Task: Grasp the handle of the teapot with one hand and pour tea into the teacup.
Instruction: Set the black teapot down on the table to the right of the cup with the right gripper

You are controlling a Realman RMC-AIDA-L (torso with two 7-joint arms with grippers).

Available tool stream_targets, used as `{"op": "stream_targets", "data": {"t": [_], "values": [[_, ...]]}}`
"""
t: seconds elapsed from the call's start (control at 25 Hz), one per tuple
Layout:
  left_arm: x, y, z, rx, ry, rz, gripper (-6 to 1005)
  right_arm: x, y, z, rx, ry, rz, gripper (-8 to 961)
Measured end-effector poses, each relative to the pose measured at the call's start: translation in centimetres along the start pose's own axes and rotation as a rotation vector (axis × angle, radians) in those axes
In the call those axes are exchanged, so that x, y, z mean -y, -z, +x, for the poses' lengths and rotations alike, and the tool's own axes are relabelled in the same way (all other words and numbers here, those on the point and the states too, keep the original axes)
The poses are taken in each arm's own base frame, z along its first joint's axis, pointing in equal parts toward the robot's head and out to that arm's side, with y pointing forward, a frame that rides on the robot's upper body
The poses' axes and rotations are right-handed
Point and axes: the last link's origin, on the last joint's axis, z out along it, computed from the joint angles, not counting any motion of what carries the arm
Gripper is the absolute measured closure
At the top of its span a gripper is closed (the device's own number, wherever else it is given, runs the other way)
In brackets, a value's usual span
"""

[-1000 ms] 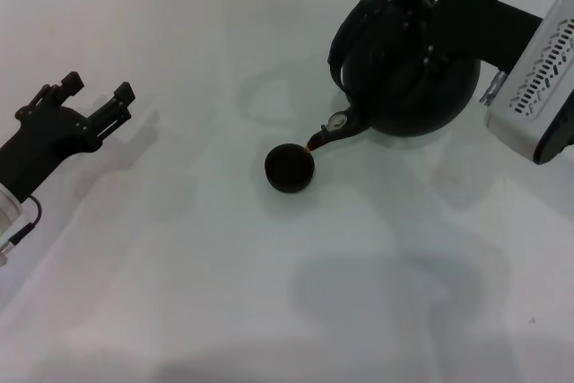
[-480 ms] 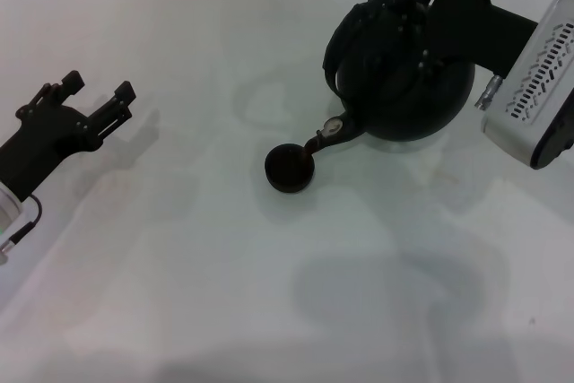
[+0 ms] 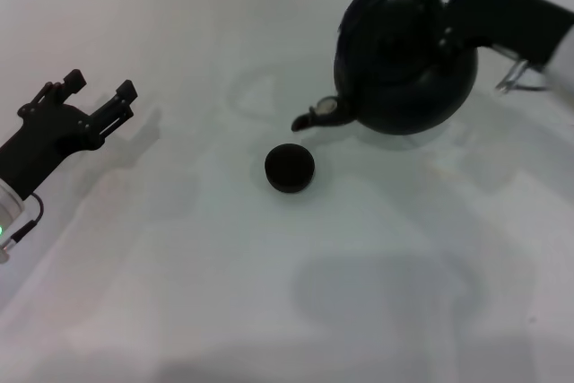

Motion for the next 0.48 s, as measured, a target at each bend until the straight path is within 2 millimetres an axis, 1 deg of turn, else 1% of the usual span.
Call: {"op": "stream_targets", "data": {"t": [0.12,0.28,0.48], "values": [[0.0,0.0,0.0,0.000,0.000,0.000,137,1.4,1.0,0.9,0.061,-0.150,0.006,840],[0.0,-0.1,0.0,0.000,-0.001,-0.001,137,2.7,2.4,2.3,0.116,-0.282,-0.005,840],[-0.1,-0.3,0.2,-0.002,-0.003,-0.006,137,3.3,3.8,4.1,0.153,-0.389,-0.016,840]]}}
